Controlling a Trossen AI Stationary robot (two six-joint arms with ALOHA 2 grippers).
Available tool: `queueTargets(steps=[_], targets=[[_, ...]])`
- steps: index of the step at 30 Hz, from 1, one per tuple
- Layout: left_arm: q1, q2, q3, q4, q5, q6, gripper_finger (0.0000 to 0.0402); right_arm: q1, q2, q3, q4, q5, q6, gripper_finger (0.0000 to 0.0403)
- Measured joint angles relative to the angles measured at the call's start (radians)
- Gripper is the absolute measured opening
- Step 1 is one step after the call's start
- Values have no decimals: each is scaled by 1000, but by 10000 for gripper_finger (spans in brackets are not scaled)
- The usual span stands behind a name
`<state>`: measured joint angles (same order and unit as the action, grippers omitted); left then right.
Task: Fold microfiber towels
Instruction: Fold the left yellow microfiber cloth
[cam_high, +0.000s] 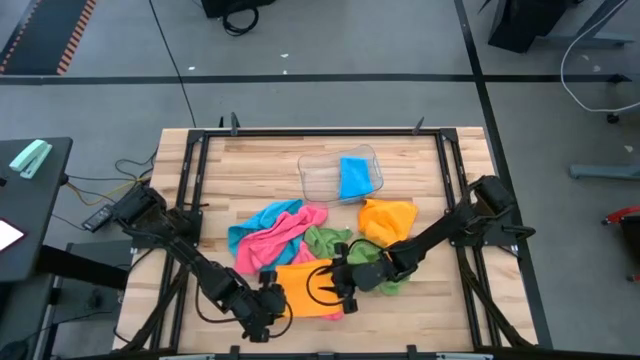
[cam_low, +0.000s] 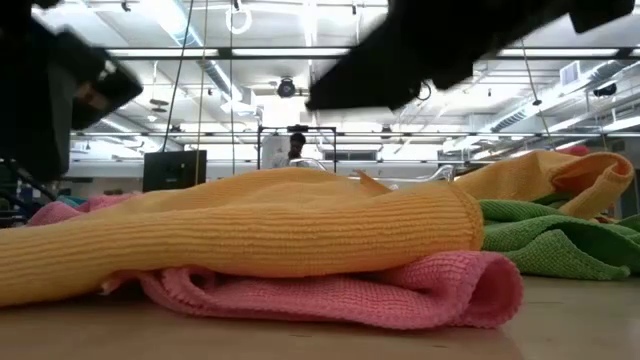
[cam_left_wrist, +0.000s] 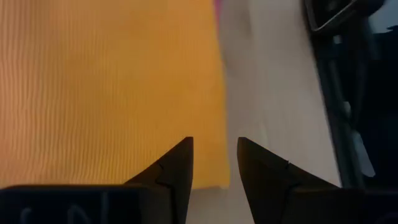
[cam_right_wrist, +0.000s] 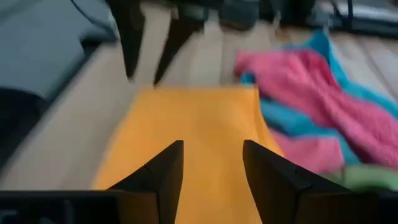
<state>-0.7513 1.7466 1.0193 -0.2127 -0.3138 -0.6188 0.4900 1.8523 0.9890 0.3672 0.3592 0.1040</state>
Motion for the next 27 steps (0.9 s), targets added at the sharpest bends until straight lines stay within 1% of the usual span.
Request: queueTargets(steps=[3, 5, 13, 16, 18, 21, 24, 27], targets=[[0, 3, 27, 13, -35, -2, 134, 16, 13, 0, 38, -9, 1, 174], [-1, 12, 31, 33, -47, 3, 146, 27, 20, -2, 44, -15, 21, 174], [-31, 61, 33, 50, -79, -25, 226, 72, 19, 0, 93, 25, 56, 174], [-43, 63, 70, 21, -117, -30, 245, 84, 19, -1, 97, 56, 61, 174], [-55, 63, 115, -39, -168, -29, 247, 89, 19, -1, 111, 67, 59, 174], [-69, 64, 184, -184, -223, -24, 242, 95, 19, -1, 107, 70, 73, 174], [-70, 64, 220, -351, -225, -27, 232, 97, 19, -1, 110, 96, 74, 174], [-70, 65, 213, -476, -223, -54, 220, 95, 19, -1, 111, 106, 75, 174]])
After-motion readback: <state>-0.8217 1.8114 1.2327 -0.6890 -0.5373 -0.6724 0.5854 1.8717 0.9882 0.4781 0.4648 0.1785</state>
